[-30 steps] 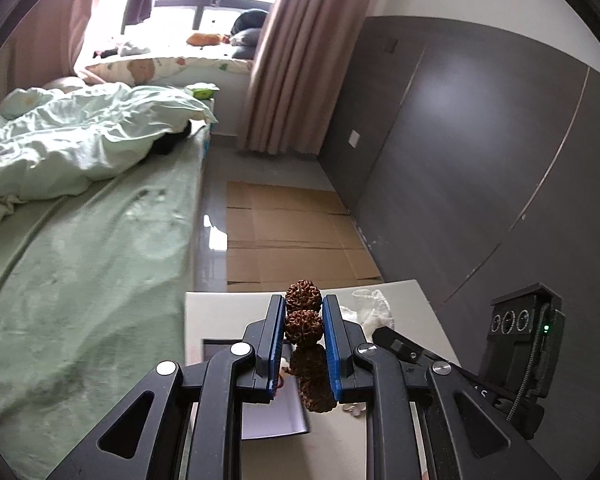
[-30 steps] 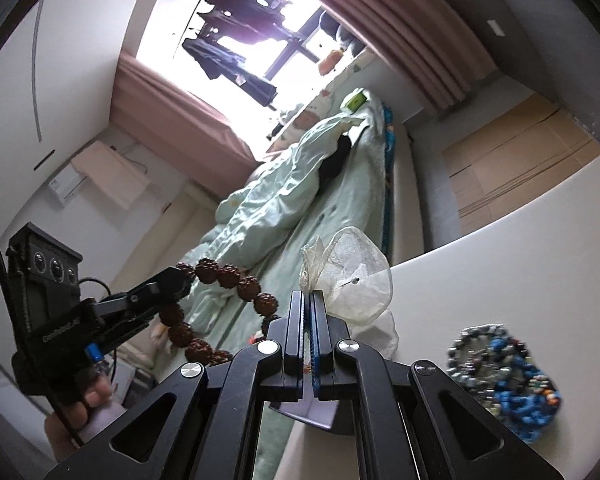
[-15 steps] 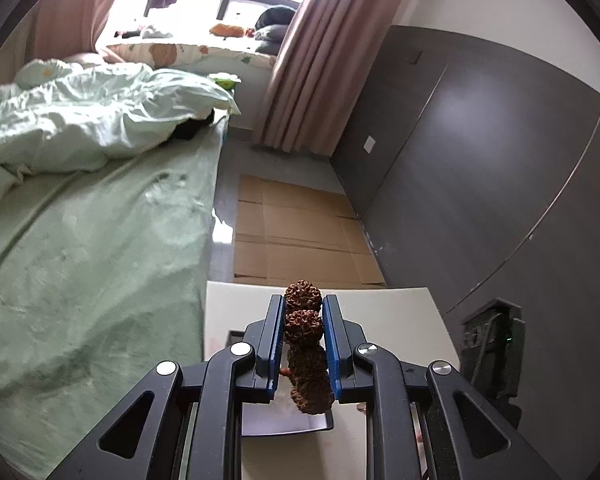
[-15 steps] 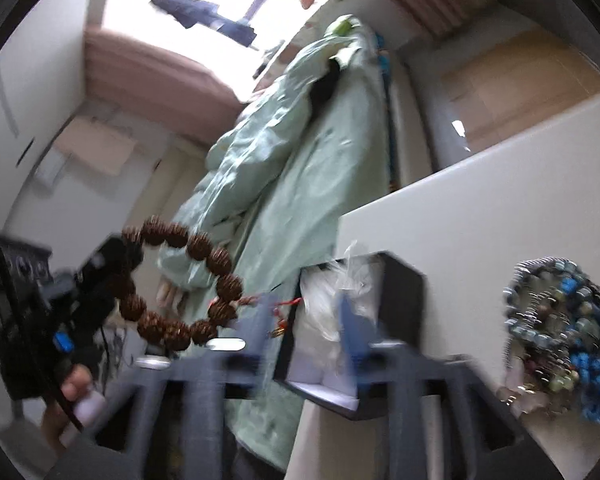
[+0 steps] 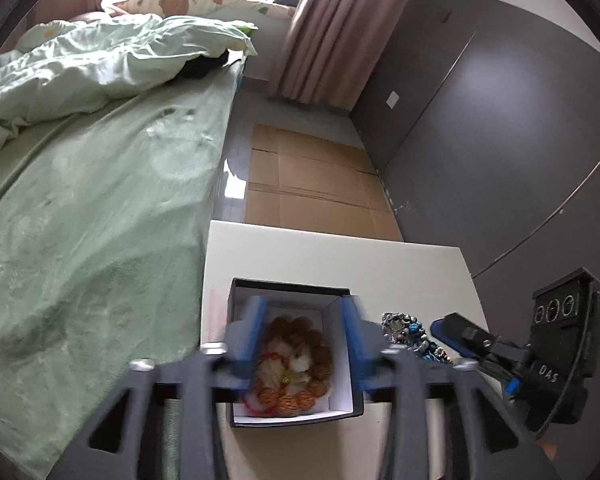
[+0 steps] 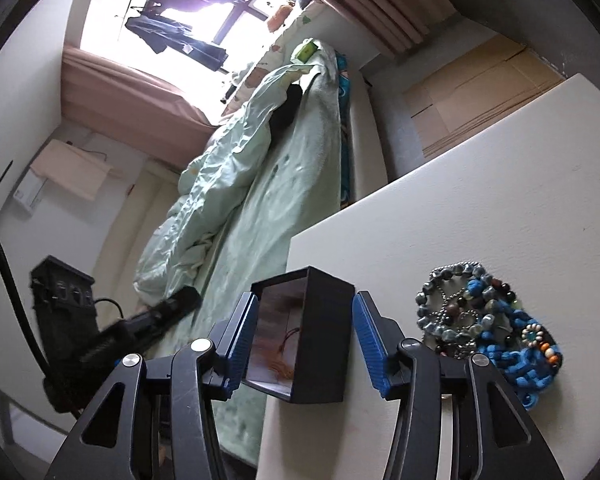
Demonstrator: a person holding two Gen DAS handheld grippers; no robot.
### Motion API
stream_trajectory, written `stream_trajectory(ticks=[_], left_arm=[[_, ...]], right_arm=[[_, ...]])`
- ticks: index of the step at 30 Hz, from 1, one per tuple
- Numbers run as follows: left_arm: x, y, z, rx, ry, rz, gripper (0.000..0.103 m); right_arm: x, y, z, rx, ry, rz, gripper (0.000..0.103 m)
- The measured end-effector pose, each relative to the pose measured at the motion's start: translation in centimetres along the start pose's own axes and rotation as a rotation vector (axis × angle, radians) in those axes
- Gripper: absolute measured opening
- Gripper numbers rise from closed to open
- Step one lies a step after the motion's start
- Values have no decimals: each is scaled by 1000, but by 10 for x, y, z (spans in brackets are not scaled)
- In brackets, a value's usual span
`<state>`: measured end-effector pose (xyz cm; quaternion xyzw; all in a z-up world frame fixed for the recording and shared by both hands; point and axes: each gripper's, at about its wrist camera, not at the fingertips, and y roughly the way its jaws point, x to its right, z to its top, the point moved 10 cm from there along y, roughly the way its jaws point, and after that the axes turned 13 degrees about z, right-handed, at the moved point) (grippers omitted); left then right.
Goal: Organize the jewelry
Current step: 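Open the left tool to drop the brown bracelet in the box, then grasp the blue knotted cord bracelet with the right tool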
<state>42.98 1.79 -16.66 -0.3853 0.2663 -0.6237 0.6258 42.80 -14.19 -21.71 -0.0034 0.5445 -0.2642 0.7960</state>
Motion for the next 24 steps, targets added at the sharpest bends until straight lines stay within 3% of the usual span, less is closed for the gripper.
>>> stream_trajectory(ticks=[1, 2, 17, 21, 24], left_arm=[[0, -3, 0, 16, 4, 0, 66], [2, -6, 0, 26, 9, 0, 69], [64, -12, -20, 27, 115, -53, 69], [78, -11, -26, 24, 132, -60, 69], [91, -8, -32, 21, 153, -63, 69]], right_arm=[[-1, -3, 1, 3, -2, -2, 50], [-2, -4, 2, 6, -5, -5, 50], [14, -57, -1, 5, -49, -136, 51], [23, -71, -1, 12, -54, -176, 69], [35, -84, 2, 25, -43, -216, 75]])
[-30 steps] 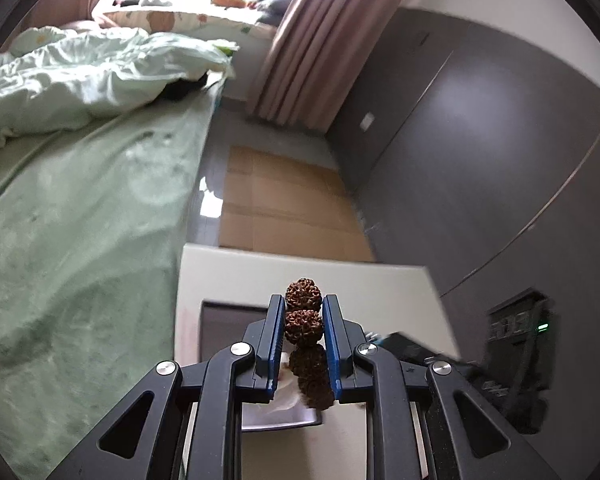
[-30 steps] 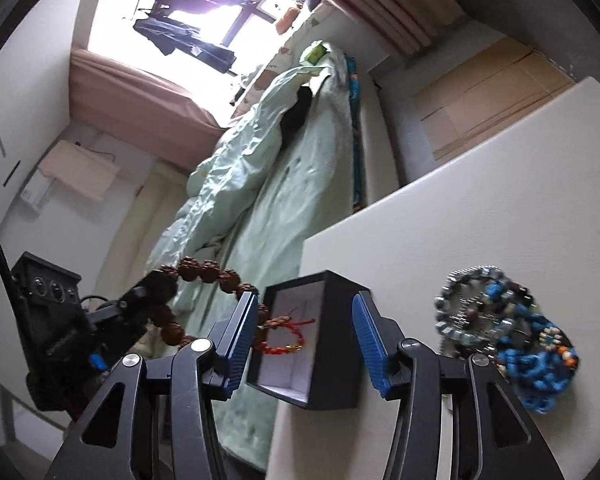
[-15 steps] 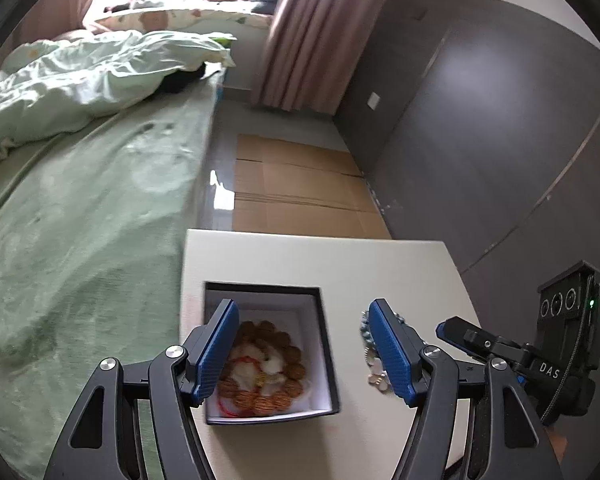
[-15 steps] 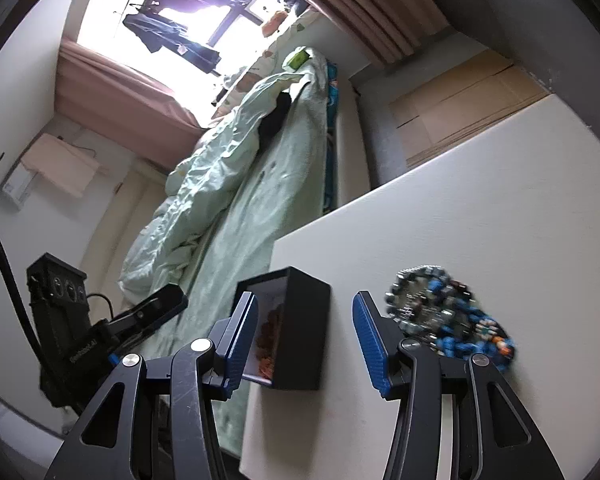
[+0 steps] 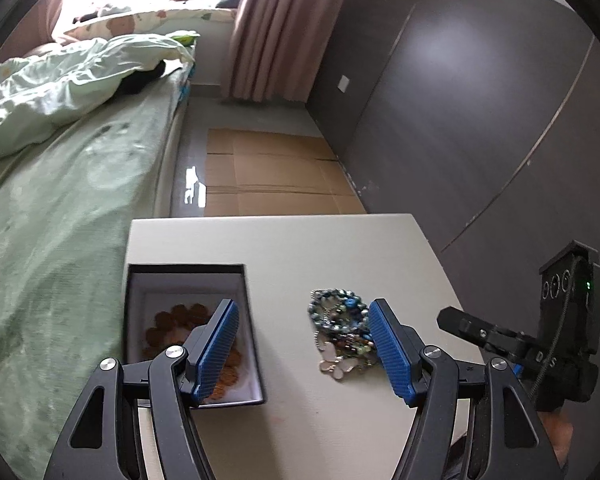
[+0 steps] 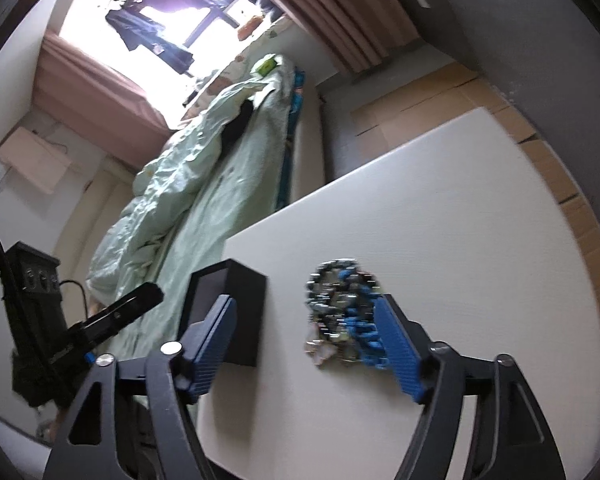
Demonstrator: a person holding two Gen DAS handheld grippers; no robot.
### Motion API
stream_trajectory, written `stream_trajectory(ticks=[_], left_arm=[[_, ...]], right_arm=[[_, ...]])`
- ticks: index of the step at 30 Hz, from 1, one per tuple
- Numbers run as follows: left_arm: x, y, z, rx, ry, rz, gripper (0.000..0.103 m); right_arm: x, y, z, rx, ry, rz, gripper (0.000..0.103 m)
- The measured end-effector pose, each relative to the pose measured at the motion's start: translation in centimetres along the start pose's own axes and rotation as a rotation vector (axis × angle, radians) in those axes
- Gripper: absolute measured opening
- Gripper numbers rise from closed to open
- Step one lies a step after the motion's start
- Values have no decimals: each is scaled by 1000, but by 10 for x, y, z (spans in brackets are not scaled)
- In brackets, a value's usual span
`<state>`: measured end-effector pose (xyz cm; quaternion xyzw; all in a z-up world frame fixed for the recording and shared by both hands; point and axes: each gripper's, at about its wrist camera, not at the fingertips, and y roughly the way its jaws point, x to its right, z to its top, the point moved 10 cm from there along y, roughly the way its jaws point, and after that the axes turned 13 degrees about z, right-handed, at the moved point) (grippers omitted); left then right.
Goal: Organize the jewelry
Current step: 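Grasp the blue knotted cord bracelet with the right tool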
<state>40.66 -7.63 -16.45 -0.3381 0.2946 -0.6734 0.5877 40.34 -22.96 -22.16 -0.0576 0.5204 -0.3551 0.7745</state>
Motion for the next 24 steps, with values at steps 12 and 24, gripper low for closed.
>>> stream_trajectory(ticks=[12, 24], left_arm=[[56, 35, -18, -65, 92, -54, 68], [67, 75, -32, -137, 155, -34, 47]], right_arm=[[50, -27, 0, 26, 105, -75, 75], [63, -4, -20, -62, 166, -25, 49]])
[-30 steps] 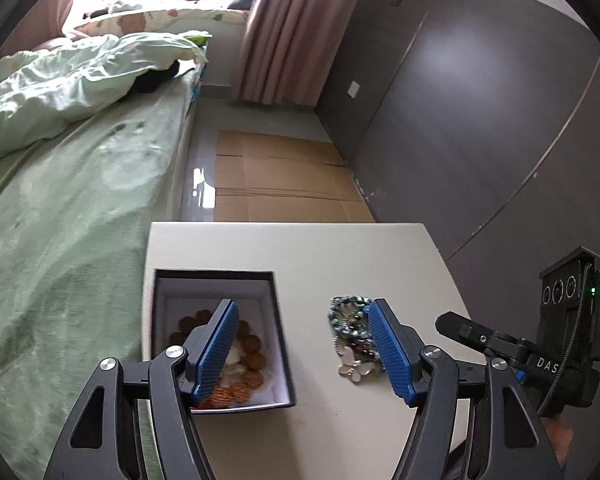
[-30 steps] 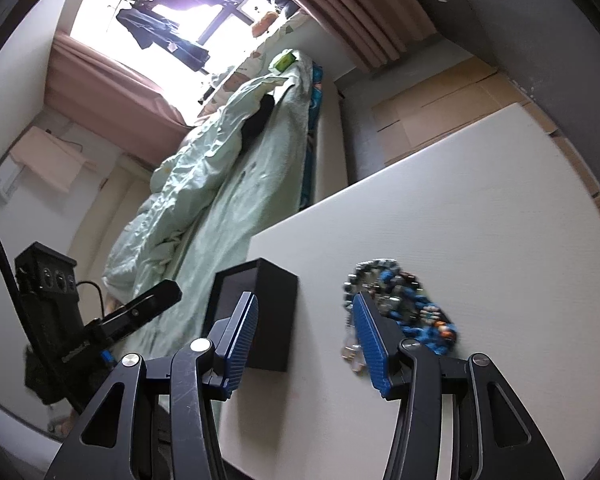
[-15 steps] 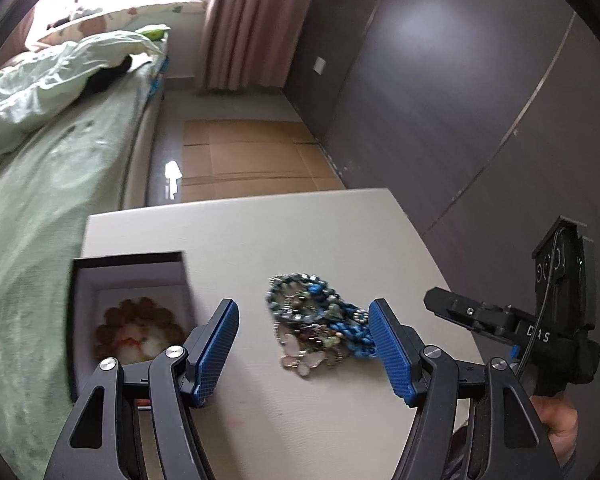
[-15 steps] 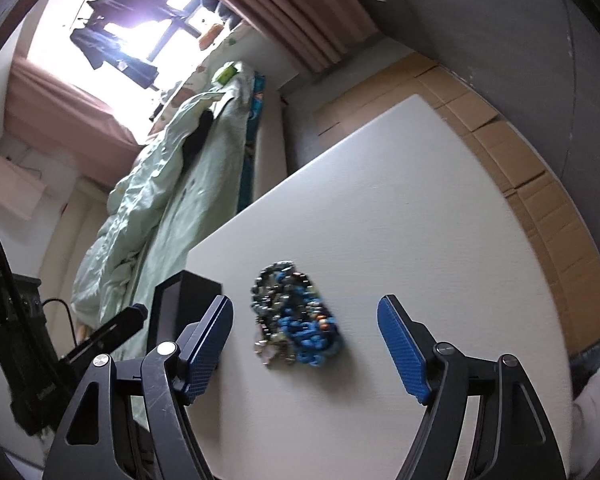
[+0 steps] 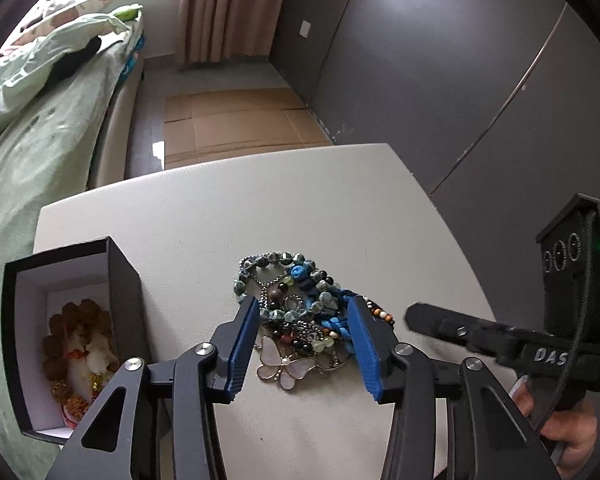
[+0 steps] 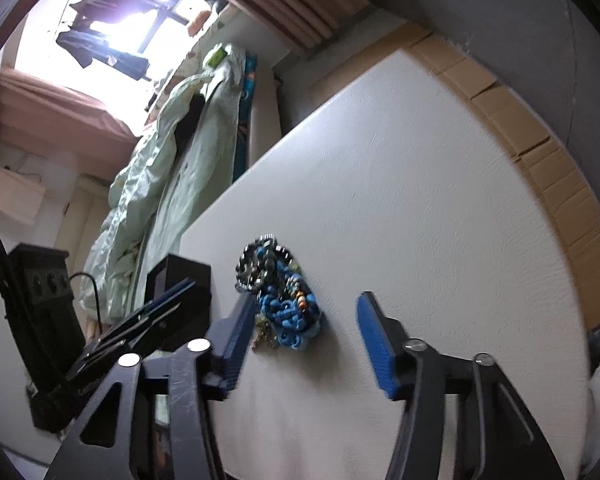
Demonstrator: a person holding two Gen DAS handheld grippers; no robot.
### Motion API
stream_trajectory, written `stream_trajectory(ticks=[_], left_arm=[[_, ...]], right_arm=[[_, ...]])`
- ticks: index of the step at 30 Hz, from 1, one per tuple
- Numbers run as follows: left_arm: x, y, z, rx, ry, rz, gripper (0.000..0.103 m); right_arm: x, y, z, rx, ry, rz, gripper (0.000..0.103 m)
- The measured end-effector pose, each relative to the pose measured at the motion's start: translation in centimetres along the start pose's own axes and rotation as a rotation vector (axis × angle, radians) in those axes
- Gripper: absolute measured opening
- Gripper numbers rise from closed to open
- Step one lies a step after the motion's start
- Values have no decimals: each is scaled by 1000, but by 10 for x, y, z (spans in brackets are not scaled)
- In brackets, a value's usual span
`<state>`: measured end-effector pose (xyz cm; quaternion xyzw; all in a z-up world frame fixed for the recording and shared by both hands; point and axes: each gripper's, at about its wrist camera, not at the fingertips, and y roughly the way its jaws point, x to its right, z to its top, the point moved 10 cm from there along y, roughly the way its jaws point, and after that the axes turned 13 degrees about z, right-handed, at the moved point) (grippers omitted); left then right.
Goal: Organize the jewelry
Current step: 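Grasp the blue knotted cord bracelet with the right tool, then grasp a dark beaded bracelet with the left tool while right lifts blue cord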
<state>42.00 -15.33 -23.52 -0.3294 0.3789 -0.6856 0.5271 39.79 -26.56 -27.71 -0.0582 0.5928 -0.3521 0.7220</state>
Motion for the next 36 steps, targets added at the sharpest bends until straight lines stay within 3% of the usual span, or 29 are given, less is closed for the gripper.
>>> stream_trajectory(ticks=[5, 7, 9, 20, 31, 33, 36], left_arm=[[-3, 4, -1, -3, 10, 15, 45], [-8, 3, 0, 2, 4, 19, 45], [-12, 4, 1, 0, -1, 21, 45], [17, 21, 1, -22, 90, 9, 46], [23, 48, -7, -27, 212, 124, 45], [22, 49, -7, -18, 231, 152, 40], [15, 48, -4, -26, 225, 171, 11]], right_arm=[[4, 22, -7, -51, 11, -16, 47], [4, 27, -8, -58, 1, -29, 36], [7, 32, -8, -71, 8, -43, 14], [3, -6, 11, 68, -10, 0, 12], [13, -36, 27, 170, 31, -2, 12], [14, -36, 27, 168, 32, 0, 12], [9, -35, 27, 159, 28, 11, 12]])
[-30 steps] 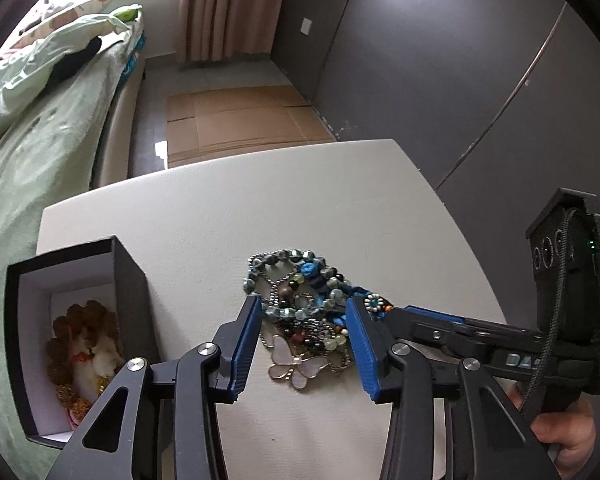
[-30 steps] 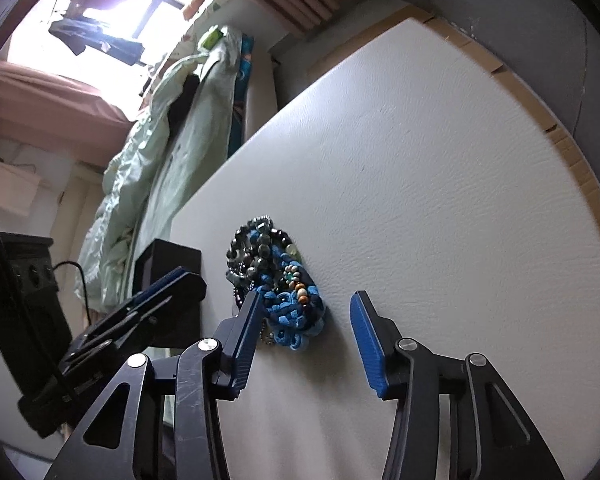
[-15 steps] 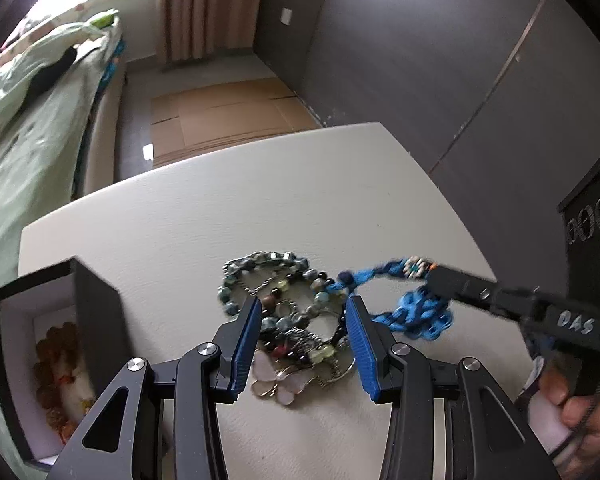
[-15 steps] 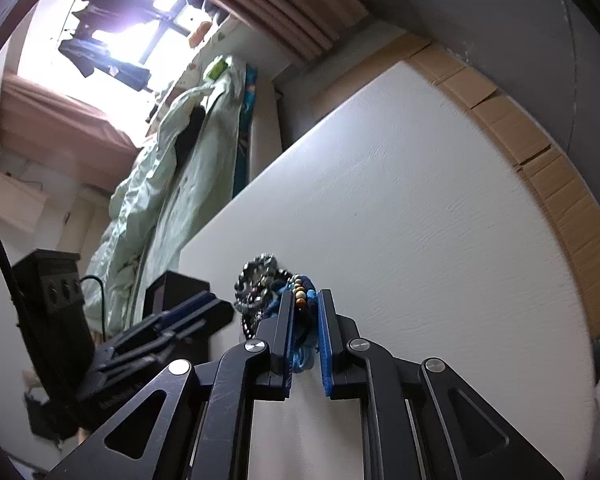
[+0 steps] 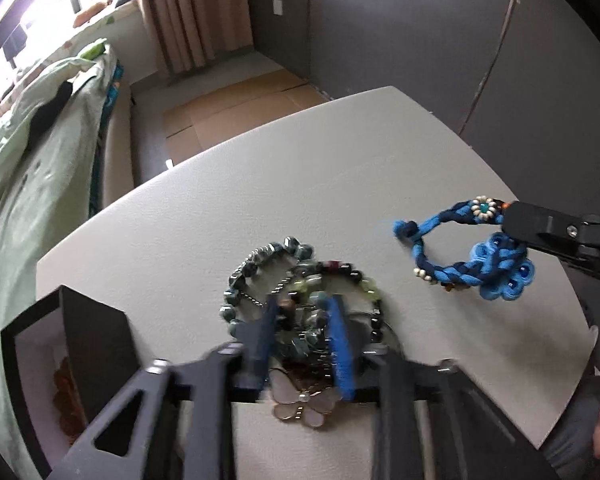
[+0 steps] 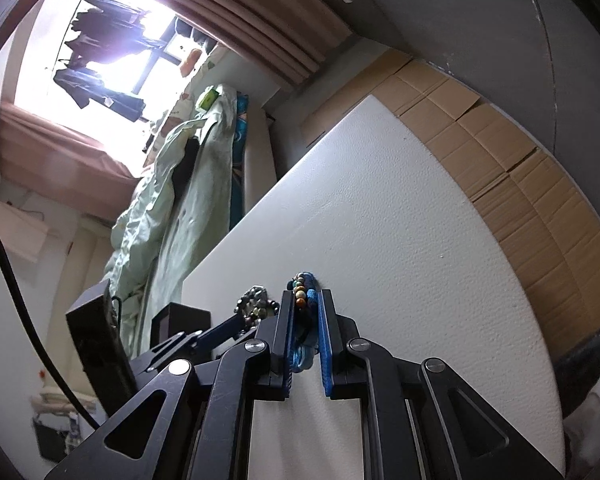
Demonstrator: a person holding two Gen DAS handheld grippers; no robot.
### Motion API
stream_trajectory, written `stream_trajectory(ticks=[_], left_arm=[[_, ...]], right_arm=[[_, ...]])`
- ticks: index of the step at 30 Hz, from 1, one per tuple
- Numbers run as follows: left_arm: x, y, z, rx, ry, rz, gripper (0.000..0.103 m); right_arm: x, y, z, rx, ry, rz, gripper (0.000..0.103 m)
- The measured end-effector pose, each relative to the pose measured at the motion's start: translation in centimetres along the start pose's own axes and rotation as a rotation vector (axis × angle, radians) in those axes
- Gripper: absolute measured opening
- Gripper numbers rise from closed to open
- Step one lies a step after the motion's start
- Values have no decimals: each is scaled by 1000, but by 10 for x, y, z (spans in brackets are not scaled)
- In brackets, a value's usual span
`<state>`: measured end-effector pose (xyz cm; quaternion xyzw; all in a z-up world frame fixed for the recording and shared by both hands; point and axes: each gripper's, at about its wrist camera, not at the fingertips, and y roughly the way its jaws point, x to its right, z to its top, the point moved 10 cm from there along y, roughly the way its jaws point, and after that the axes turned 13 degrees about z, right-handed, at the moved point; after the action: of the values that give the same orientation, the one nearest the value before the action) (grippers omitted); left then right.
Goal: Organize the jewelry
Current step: 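Grasp a dark beaded bracelet with the left tool while right lifts blue cord, then lower both held bracelets into the black box and open both tools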
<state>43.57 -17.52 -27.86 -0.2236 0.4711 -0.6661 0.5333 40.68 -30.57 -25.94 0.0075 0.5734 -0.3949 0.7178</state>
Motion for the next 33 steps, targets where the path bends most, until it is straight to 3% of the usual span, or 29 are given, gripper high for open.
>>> stream_trajectory(ticks=[19, 33], left_arm=[[-28, -78, 26, 134, -106, -87, 10], [-82, -133, 26, 227, -170, -58, 10]], right_arm=[[-52, 3, -2, 44, -47, 91, 12], [-109, 26, -11, 57, -106, 183, 12]])
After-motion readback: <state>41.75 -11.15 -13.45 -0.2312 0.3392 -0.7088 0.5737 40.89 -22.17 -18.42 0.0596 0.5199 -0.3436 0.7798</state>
